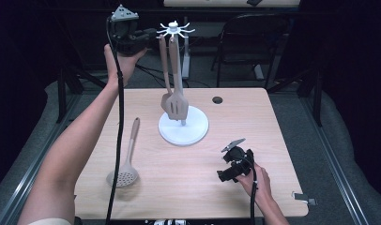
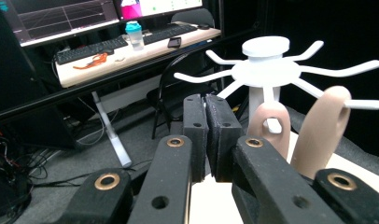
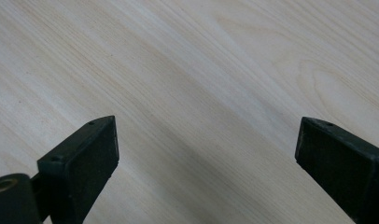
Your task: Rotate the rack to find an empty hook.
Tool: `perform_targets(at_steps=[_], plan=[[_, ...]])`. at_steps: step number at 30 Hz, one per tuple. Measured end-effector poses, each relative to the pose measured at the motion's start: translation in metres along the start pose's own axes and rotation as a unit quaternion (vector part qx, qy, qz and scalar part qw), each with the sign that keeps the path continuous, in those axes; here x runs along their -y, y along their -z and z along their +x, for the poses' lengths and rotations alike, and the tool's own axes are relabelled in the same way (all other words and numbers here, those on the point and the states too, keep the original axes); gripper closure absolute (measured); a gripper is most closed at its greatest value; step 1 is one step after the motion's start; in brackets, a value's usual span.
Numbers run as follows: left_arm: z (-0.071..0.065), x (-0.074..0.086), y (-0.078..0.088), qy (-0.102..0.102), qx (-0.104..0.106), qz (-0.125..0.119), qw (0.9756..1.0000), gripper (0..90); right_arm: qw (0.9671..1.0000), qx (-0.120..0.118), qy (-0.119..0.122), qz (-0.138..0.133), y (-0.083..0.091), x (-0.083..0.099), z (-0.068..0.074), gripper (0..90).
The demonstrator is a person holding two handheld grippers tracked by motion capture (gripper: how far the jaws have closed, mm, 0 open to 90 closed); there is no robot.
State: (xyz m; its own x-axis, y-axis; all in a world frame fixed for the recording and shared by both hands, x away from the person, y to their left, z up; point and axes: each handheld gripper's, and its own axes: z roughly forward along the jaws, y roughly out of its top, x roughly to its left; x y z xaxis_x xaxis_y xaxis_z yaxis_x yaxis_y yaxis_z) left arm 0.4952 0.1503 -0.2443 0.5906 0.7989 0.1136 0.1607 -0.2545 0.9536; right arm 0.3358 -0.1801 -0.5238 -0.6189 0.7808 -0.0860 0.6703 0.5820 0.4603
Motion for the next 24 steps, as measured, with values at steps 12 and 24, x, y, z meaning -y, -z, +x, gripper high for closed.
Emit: perform_targets(at_steps=[12, 24], plan=[[0.002, 0.002, 0.004, 0.005, 0.003, 0.000, 1.0000, 87.3, 1.0000, 0.000, 0.001, 0.001, 0.001, 0.000, -0.001, 5.9], [-0.005, 0.015, 0.031, -0.004, 0.036, -0.018, 0.9992, 87.0, 0.9999, -0.002, -0.006, -0.008, 0.000, 0.000, 0.002, 6.0]])
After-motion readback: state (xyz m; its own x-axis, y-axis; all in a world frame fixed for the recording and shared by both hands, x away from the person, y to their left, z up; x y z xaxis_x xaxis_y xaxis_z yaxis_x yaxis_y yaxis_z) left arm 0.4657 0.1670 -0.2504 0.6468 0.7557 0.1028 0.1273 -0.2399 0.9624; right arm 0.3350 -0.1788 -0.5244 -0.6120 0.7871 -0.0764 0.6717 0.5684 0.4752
